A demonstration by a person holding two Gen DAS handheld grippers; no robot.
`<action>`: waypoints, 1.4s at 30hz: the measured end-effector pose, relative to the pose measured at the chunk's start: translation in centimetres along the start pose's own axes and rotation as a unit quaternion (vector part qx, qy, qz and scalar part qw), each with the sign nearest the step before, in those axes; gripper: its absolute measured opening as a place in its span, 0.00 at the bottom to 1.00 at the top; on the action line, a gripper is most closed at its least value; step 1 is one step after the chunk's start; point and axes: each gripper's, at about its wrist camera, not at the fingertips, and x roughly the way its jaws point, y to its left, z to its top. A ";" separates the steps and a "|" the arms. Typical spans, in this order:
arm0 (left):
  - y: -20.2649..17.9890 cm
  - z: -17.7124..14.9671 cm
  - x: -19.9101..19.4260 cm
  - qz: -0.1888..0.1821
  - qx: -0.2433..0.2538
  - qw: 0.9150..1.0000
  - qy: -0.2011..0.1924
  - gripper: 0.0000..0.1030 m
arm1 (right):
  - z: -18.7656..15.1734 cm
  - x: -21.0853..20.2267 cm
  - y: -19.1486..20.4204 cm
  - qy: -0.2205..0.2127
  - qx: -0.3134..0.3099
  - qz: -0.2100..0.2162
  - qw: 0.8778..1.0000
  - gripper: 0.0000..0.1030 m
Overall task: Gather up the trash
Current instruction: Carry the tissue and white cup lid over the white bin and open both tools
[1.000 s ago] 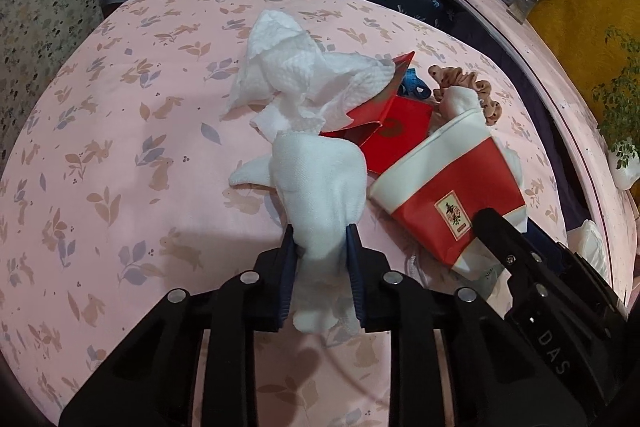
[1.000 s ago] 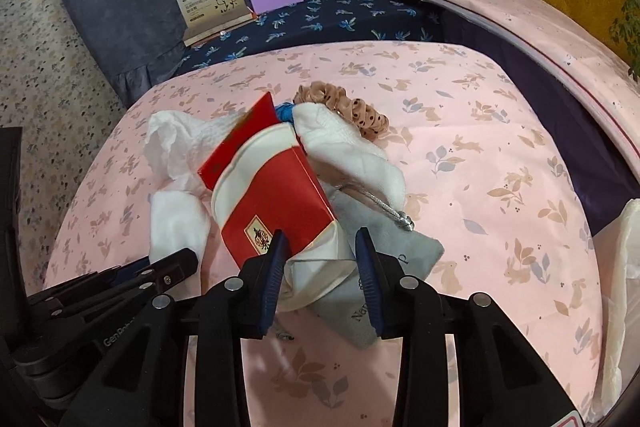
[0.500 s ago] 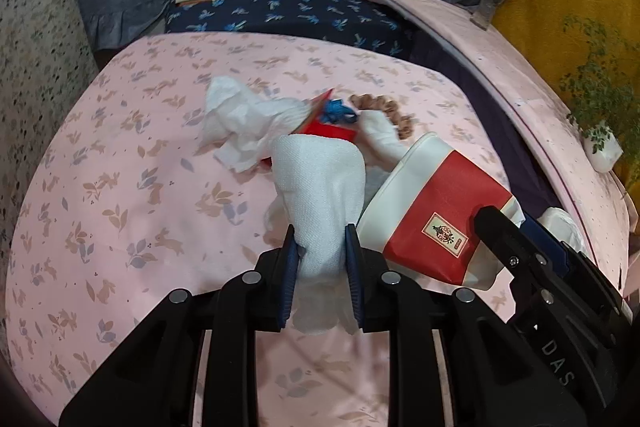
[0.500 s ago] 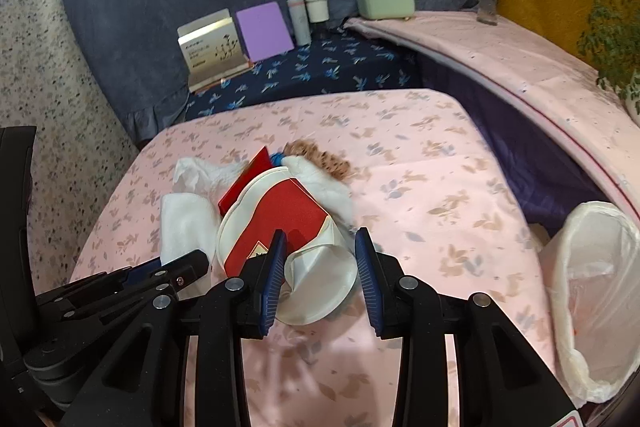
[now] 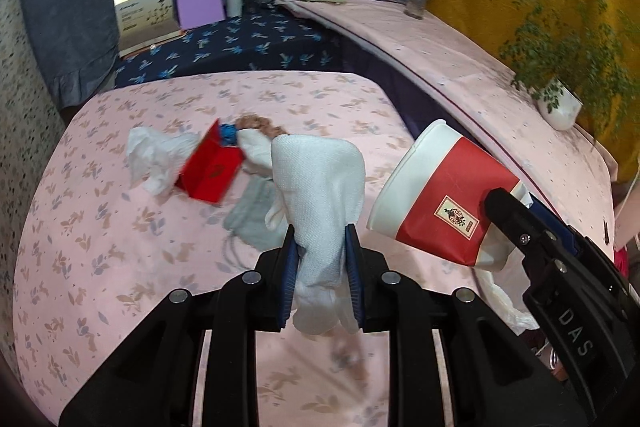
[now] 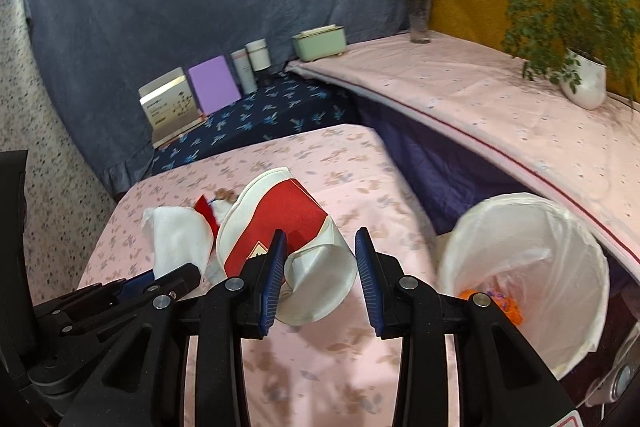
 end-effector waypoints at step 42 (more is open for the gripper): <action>-23.4 -1.5 4.7 -0.108 0.187 0.976 0.024 0.59 | -3.4 -5.5 -23.5 -0.031 0.167 -0.166 0.971 0.33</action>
